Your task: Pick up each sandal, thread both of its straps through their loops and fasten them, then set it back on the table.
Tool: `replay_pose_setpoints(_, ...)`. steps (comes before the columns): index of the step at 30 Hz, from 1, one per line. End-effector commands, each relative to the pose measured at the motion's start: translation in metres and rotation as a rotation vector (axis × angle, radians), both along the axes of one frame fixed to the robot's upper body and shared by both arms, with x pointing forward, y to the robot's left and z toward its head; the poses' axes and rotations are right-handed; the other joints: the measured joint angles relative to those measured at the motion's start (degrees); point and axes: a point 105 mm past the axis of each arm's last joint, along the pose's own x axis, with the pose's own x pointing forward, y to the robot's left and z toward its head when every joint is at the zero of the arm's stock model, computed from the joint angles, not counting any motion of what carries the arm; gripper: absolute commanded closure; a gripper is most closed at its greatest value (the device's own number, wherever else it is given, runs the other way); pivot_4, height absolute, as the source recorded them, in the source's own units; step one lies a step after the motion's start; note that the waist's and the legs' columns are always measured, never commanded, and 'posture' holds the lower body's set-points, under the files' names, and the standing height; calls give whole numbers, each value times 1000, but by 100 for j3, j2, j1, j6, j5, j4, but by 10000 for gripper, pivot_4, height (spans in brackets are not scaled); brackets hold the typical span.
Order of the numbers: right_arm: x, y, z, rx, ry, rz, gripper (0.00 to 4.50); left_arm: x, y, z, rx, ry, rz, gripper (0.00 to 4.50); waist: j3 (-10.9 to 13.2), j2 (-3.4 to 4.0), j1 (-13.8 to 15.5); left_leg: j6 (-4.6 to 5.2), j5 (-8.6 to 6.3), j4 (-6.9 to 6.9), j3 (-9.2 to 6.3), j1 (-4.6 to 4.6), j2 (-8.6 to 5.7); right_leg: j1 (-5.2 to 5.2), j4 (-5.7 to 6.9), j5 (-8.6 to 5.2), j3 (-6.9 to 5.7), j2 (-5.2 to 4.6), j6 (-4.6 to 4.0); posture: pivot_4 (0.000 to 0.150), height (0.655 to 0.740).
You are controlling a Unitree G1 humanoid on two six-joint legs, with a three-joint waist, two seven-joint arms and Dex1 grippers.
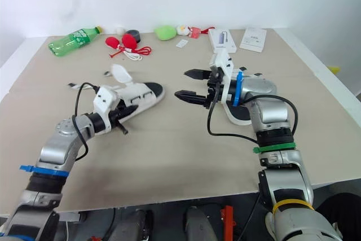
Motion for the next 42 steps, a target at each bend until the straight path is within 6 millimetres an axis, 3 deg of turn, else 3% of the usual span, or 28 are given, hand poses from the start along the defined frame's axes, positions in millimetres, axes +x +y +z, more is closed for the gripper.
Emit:
replay_pose_setpoints(1,-9,-4,13,10,-47,19,0,-29,-24,9,86,-112,-259,44604,0,1,0,0,0,-1,0,0,0,0,0,-1,0,0,-1,1500,7400)
replay_pose_setpoints(5,-17,-2,6,-16,-33,46,0,-60,-33,-7,202,-167,-506,44604,0,1,-2,1,0,2,4,1,7,0,0,-4,0,6,-5,1500,7400)
replay_pose_setpoints(9,-20,0,3,-28,-29,56,0,-67,-37,-11,230,-196,-603,44604,0,1,-1,2,1,6,8,2,9,1,0,-5,0,7,-4,1500,7400)
replay_pose_setpoints(16,-20,2,1,-37,-33,56,0,-59,-45,-8,163,-139,-570,44604,0,1,-3,5,3,18,10,2,13,9,1,-18,1,35,23,1500,7400)
replay_pose_setpoints(33,-16,6,-2,-56,-35,69,0,-67,-49,-10,123,-47,-530,44604,0,1,-4,5,3,18,6,3,17,10,1,-15,1,41,17,1500,7400)
replay_pose_setpoints(36,-16,6,-4,-59,-33,71,0,-67,-49,-8,116,-47,-534,35914,0,1,-5,5,3,18,6,3,17,11,1,-15,1,42,18,1500,7400)
replay_pose_setpoints(42,-16,7,-6,-64,-31,77,0,-70,-48,-1,107,-61,-541,9156,0,1,-5,5,3,18,6,3,20,10,1,-15,1,45,17,1500,7400)
